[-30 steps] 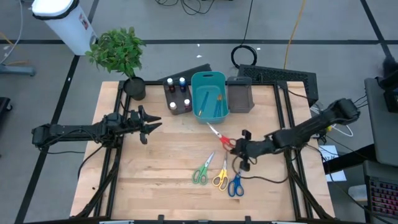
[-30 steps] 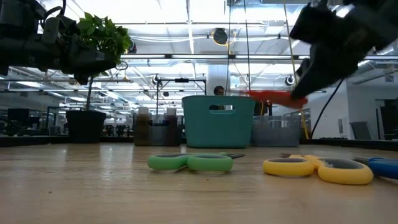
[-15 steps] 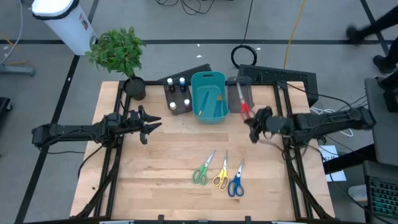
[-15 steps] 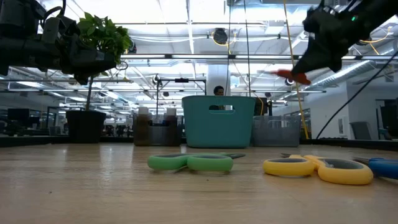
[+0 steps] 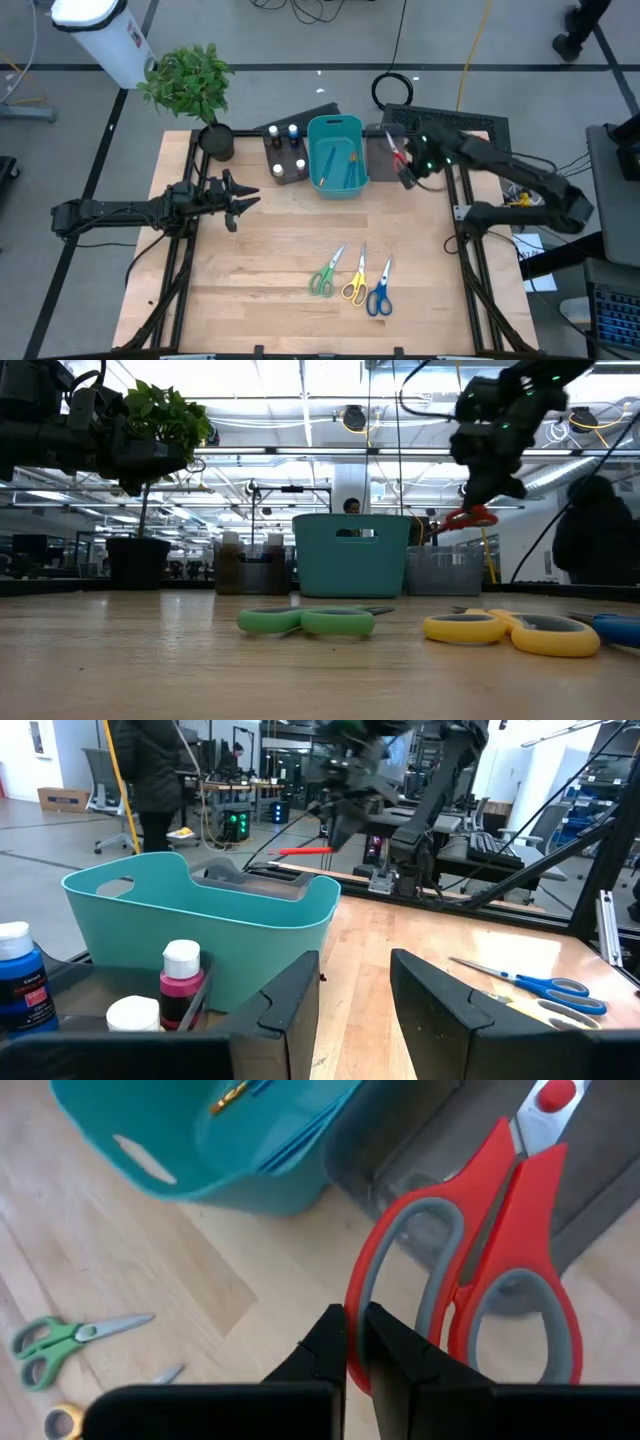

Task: Pick & Place Paint Supplies
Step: Put the red scissor into the right black bin

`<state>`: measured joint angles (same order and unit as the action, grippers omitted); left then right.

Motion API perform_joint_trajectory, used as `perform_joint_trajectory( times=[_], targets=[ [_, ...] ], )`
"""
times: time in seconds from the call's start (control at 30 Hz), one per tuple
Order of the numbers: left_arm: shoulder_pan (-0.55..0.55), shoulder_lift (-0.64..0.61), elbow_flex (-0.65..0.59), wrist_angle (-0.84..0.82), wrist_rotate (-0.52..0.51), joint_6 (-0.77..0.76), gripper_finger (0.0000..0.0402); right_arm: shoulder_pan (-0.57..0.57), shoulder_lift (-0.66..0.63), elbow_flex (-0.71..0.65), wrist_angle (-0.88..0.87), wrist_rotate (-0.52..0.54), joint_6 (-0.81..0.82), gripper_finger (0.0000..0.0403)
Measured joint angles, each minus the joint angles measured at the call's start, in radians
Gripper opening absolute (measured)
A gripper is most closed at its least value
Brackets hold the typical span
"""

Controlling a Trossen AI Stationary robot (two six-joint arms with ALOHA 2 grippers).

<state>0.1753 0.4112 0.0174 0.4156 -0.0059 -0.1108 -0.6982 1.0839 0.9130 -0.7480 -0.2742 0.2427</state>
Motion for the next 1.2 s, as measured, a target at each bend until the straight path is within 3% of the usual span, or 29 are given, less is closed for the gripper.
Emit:
perform_joint_trajectory(
  times=[0.33, 0.53, 0.77, 1.2],
  targets=[
    [0.0, 0.0, 0.0, 0.0, 0.0, 0.0, 0.0131, -0.041, 0.325, 0.225, -0.113, -0.043, -0.183, 0.0008],
    [0.0, 0.0, 0.0, 0.0, 0.0, 0.001, 0.0131, -0.04, 0.431, 0.248, -0.106, 0.021, -0.25, 0.0008],
    [0.0, 0.0, 0.0, 0.0, 0.0, 0.0, 0.0131, -0.039, 0.451, 0.248, -0.074, 0.111, -0.267, 0.0018],
    [0.0, 0.0, 0.0, 0.0, 0.0, 0.001, 0.0131, -0.04, 0.446, 0.248, 0.004, 0.125, -0.263, 0.0107]
  ],
)
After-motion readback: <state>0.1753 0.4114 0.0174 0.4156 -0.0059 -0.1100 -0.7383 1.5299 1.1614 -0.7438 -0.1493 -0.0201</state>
